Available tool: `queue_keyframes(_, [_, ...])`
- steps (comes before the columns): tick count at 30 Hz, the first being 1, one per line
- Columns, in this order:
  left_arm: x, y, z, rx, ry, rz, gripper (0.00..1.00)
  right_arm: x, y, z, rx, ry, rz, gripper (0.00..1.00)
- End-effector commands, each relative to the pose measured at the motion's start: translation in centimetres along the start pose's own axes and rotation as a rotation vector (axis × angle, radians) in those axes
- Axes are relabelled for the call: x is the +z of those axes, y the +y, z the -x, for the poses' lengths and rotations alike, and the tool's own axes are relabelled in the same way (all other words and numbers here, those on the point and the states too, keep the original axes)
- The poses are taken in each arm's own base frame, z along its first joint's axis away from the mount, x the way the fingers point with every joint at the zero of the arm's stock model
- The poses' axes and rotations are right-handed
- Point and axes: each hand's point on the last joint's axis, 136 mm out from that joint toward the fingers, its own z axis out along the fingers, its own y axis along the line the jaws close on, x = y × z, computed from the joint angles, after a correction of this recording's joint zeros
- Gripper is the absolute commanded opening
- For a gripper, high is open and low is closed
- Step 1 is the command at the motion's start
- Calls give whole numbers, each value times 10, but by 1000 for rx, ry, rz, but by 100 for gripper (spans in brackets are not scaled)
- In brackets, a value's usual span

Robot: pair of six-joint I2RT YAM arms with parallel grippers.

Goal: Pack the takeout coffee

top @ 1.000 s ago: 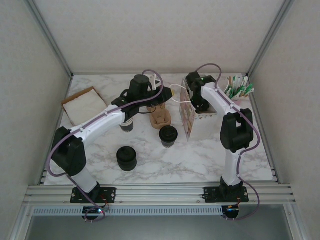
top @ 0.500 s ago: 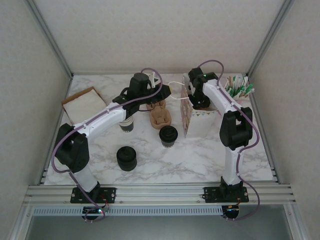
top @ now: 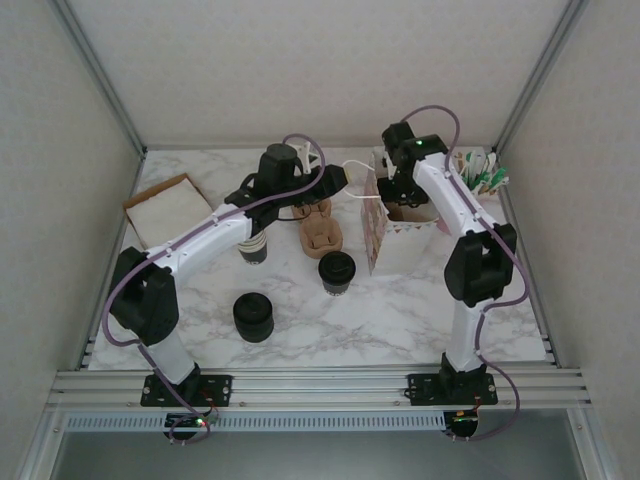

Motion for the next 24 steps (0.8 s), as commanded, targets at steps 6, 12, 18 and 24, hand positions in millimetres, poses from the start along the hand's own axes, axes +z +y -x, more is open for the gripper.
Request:
queue_keyframes(6, [-15,-38,16,71,-3,-66,63,-75,-5,-1,19,-141,9,94])
queue_keyframes(12, [-29,-53,25,121,-24,-56,94,-110,-7,-4,30,-224,27,99])
queue_keyframes(18, [-47,-74,36,164,-60,-74,100,-136,-9,-8,48,-308,46,99])
queue_keyframes(24, [-70,-89,41,202,-108,-87,100,-168,-8,-19,77,-384,93,99])
